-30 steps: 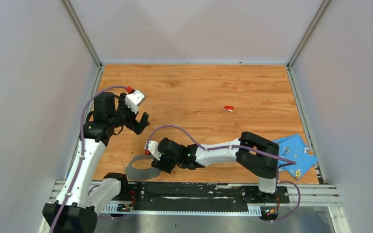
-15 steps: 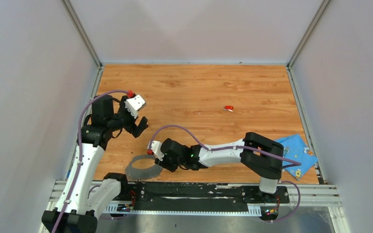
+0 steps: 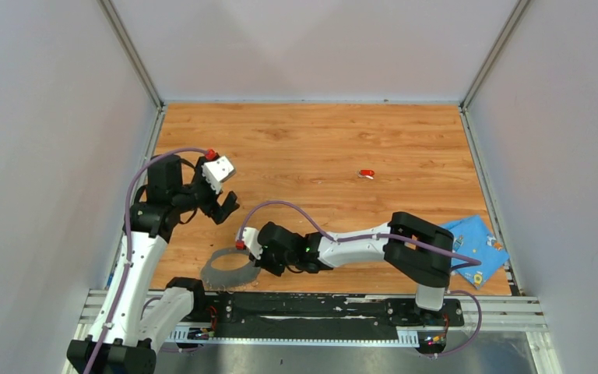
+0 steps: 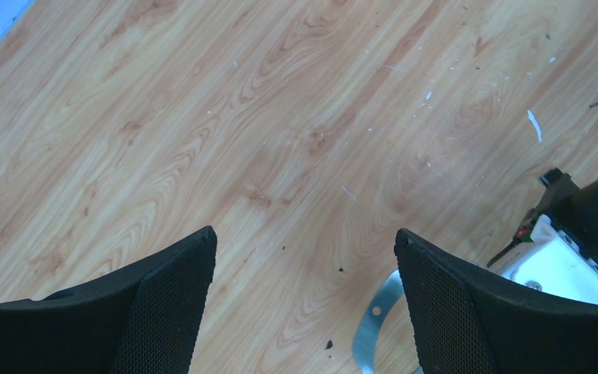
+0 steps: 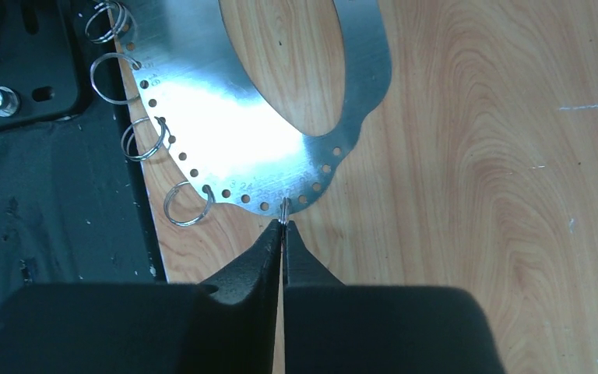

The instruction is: Put the keys on the keyring

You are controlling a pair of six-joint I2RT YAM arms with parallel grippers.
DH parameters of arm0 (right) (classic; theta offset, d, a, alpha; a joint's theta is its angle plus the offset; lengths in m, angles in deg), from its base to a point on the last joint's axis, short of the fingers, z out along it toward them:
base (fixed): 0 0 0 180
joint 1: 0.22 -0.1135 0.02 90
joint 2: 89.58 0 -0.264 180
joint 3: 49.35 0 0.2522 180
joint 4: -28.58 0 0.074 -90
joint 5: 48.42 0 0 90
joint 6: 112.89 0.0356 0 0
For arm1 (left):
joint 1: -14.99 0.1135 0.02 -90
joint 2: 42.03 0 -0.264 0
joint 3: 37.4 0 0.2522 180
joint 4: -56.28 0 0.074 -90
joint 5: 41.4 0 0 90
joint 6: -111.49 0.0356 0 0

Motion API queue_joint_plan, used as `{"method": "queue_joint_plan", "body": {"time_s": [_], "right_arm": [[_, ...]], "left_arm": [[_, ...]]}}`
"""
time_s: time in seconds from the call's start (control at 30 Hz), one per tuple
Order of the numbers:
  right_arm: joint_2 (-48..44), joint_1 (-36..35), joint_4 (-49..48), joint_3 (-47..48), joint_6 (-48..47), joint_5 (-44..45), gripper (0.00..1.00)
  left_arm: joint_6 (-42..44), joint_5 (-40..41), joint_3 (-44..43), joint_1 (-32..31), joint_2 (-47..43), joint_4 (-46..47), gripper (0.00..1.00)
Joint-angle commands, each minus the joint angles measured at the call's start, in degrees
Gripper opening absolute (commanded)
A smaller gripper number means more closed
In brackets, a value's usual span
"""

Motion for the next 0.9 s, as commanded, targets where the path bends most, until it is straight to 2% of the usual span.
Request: {"method": "queue_joint_plan", "body": {"time_s": [0.0, 0.23, 0.4, 0.63, 0.87], "right_arm": [[-1.0, 0.9, -1.8, -2.1, -1.7, -0.2, 0.0], [-10.2, 1.8, -4.6, -6.2, -3.4, -1.7, 0.0], [-16.8, 2.1, -3.5, -7.2, -4.7, -2.9, 0.0], [-23.9, 2.2, 0.6, -6.1, -5.7, -4.4, 0.0], [-25.3, 2.2, 5.0, -3.2, -6.8, -5.3, 0.0]], "left_arm": [[4.0, -5.4, 2.5, 0.4, -2.1, -3.1, 0.89], [15.0, -12.6, 10.4, 0.4, -6.9, -5.8, 0.91], [20.2, -19.1, 14.4, -1.3, -10.4, -6.1, 0.79], [22.6, -18.9, 13.4, -14.3, -9.2, -6.1, 0.64], [23.8, -20.4, 12.5, -15.7, -7.9, -6.1, 0.53]]}}
